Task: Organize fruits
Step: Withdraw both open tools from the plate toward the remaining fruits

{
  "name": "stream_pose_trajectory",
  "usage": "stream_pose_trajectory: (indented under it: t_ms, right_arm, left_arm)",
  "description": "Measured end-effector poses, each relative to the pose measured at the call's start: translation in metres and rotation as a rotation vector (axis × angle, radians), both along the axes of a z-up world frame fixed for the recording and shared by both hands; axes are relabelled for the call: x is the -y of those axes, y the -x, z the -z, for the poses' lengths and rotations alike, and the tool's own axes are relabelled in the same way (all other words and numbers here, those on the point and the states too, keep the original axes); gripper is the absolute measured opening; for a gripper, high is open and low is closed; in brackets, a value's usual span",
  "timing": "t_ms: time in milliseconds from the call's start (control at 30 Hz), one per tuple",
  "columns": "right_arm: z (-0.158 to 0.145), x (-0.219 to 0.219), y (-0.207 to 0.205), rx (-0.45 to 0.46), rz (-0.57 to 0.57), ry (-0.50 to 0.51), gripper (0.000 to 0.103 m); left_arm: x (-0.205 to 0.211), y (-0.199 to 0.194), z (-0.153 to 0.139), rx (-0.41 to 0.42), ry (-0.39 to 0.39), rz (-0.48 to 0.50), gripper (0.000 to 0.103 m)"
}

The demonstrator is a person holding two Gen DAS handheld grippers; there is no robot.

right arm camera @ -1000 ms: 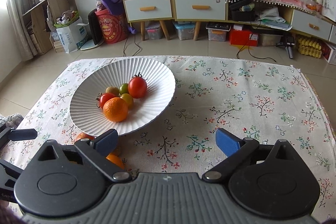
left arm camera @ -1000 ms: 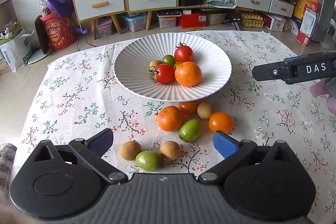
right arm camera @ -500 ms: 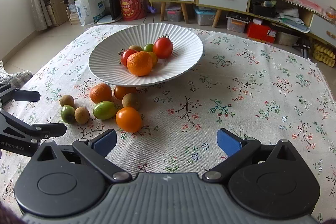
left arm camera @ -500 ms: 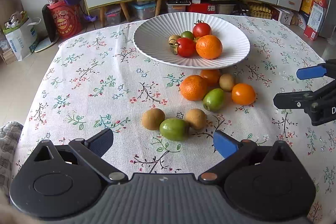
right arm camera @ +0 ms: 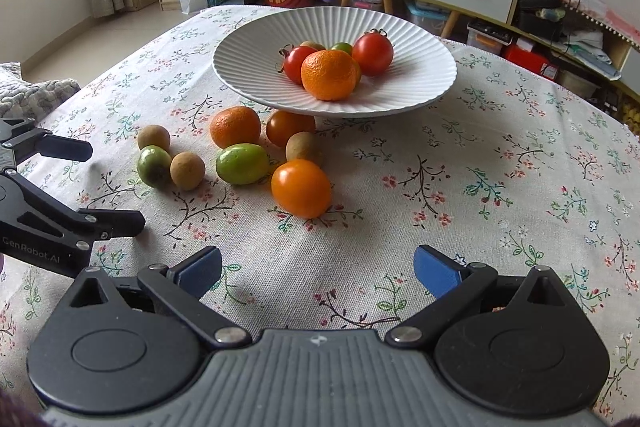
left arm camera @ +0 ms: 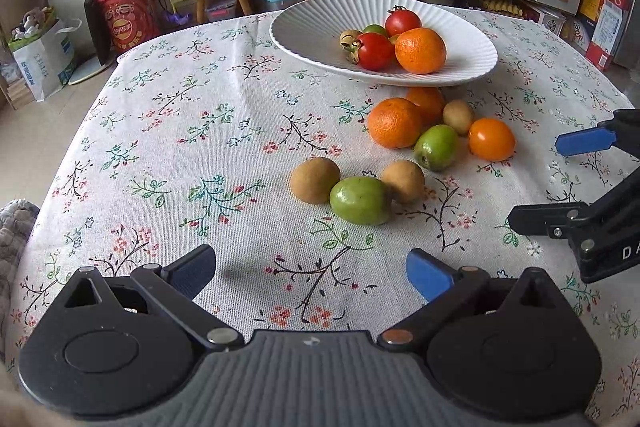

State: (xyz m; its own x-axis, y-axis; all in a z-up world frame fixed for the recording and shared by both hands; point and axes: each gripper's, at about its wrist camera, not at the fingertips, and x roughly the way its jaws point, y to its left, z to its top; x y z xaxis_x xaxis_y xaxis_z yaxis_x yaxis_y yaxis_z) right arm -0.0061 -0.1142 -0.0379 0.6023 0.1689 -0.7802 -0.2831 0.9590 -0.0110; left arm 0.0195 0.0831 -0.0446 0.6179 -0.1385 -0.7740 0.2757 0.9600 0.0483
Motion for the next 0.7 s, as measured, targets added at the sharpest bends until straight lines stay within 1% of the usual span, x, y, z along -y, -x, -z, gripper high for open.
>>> stream_pose_trajectory:
  t_ms: [100,167,267,433,567,633,700]
  right_arm:
    - [0.006,-0.003,-0.001,-0.011,-0.005,0.01,0.102]
    - [0.009,-0.003,0.001,0.01,0.003,-0.011,0.103]
    - [0.011,-0.001,0.003,0.038,0.035,-0.046,0.103]
    - [0.011,-0.006,0.001,0.064,0.07,-0.056,0.103]
    - [0.012,-0.008,0.0,0.098,0.081,-0.059,0.103]
    - [0.011,-0.009,-0.003,0.094,0.083,-0.056,0.103]
    - [0.01,-0.01,-0.005,0.089,0.078,-0.052,0.103]
  left_arm:
    - [-0.004,0.002,0.003,0.013,0.038,-0.008,0.096]
    - [-0.006,0.004,0.004,0.027,0.057,-0.011,0.096]
    - [-0.005,0.006,0.005,0.05,0.061,-0.008,0.096]
    - [-0.003,0.008,0.006,0.075,0.069,-0.014,0.096]
    - [0.001,0.01,0.006,0.079,0.074,-0.002,0.096]
    - [0.004,0.012,0.005,0.075,0.076,0.015,0.096]
    - [0.007,0.015,0.005,0.085,0.077,0.032,0.092]
